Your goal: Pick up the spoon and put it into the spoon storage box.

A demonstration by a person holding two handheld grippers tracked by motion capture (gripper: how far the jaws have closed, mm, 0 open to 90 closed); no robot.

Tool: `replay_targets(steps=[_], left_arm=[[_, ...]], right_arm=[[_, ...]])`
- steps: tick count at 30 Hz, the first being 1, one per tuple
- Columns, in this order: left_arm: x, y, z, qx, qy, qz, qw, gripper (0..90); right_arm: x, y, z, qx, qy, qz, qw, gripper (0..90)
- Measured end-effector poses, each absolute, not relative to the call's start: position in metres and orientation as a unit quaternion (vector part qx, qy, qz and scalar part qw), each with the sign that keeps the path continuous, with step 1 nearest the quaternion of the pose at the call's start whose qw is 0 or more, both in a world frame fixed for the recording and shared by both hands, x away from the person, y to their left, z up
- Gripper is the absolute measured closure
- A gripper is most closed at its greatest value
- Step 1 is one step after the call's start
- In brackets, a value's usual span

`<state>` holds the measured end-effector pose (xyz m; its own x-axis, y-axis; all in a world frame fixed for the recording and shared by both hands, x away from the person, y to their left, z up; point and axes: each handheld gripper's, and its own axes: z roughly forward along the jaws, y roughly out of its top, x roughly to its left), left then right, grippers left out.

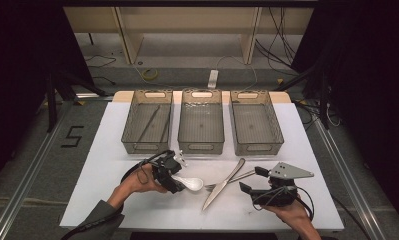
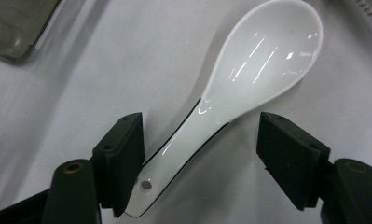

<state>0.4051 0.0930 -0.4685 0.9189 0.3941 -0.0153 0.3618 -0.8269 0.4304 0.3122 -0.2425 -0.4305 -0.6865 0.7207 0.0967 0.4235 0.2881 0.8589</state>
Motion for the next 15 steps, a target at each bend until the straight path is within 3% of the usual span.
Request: replay_targets(steps=[8,15], left_arm=[[0.4057,0.0924,-0.4691,0.96,0.183,0.039,0.209,40.4],[0.4027,0.0913,-0.4667,0.963,0.176,0.033,0.201,54.9]], right_arm=[[0.3116,-0.2412,-0.4303,0.361,0.789,0.471,0.156,23.4],[0.3111,-0.2415,-0.4299,0.362,0.789,0.471,0.158,23.7]])
